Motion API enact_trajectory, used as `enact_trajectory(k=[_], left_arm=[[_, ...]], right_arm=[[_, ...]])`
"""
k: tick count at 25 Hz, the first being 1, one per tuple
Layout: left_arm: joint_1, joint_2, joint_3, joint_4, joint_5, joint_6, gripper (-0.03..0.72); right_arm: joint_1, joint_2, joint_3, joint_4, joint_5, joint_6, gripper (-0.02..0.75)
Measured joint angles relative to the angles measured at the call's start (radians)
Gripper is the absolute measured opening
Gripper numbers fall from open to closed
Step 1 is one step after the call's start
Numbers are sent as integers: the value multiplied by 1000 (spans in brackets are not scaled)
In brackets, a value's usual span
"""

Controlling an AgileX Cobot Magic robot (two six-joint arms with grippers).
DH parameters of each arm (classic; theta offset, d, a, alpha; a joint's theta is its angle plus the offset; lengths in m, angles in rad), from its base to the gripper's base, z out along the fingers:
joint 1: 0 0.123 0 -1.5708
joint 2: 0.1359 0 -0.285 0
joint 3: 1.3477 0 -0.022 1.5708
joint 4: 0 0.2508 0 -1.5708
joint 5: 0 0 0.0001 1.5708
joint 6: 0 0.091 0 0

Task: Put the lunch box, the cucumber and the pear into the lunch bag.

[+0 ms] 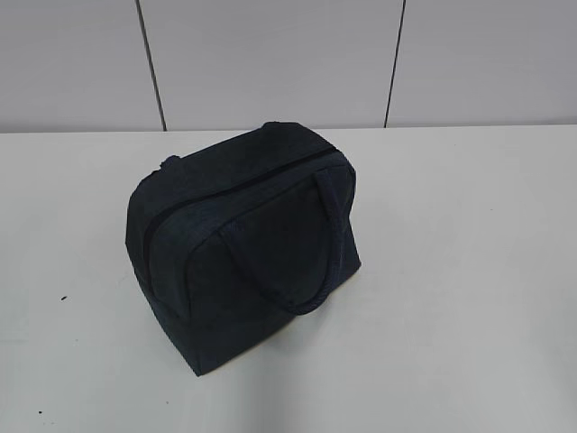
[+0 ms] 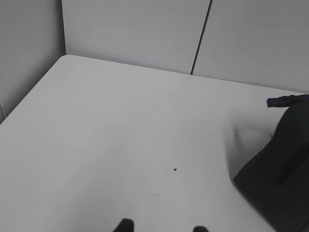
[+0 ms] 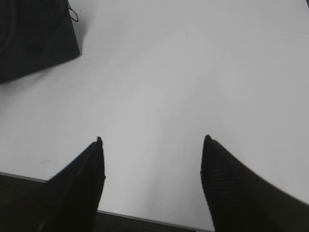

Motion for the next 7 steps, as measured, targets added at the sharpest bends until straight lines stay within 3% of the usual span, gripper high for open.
enact_trajectory(k=[7], left_arm=[[0, 0, 0, 0, 0, 0, 238]], right_arm=[[0, 0, 0, 0, 0, 0, 491]])
